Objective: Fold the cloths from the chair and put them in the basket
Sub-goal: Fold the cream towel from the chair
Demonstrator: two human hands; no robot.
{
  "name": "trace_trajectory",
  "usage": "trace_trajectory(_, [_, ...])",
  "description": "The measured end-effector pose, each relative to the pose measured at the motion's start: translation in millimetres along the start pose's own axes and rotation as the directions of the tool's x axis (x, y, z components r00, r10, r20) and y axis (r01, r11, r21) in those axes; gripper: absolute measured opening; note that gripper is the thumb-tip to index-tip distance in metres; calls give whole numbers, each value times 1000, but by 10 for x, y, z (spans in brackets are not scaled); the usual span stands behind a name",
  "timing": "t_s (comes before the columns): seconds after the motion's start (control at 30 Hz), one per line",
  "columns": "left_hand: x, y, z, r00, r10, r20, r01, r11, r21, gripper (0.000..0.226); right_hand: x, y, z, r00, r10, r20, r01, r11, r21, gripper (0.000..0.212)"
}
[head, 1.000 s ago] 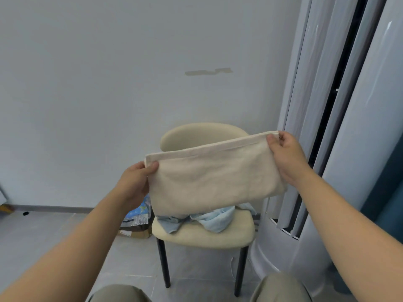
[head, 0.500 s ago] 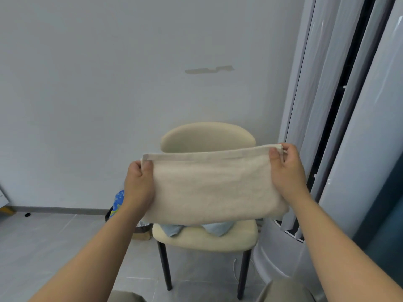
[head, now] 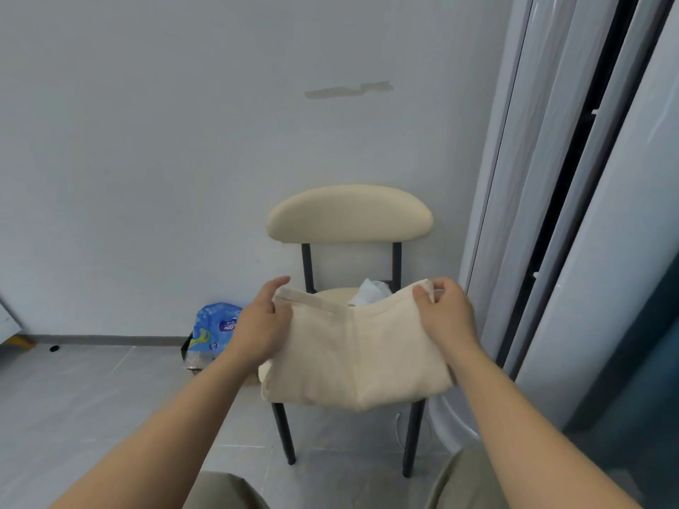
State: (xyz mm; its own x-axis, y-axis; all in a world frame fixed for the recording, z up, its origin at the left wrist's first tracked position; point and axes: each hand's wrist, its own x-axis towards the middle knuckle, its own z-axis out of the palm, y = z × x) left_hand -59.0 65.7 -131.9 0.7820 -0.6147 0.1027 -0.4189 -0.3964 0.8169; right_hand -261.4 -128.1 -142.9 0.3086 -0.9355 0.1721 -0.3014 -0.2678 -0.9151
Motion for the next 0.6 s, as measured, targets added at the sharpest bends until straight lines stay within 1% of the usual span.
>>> trace_trajectory(0.1, [-135,145,197,997,64,41,-66,996,53,47,-185,-135,204,999,-35,33,34,999,19,15])
trace_trajectory(0.2, [-259,264,406,990,138,28,-140,986,91,42,-359,-201,383,995,-65,76,62,997,38,13])
trace_trajectory(0.27, [-321,312,528,987,157,24,-158,983,90,39,-443,-200,473,991,-71,112,64,996,65,14])
trace_trajectory(0.43, [-421,357,673,988,153,7,-153,983,106,36,-567,-185,548,982,-83,167,62,990,124,21])
trace_trajectory(0.53, [-416,363,670,993,119,12,-120,992,44,38,-591,-179,530,971,-105,214,78,988,130,20])
trace_trajectory(0.6, [-405,354,646,997,73,20,-73,997,-22,37,-591,-175,512,965,-108,237,66,982,178,16])
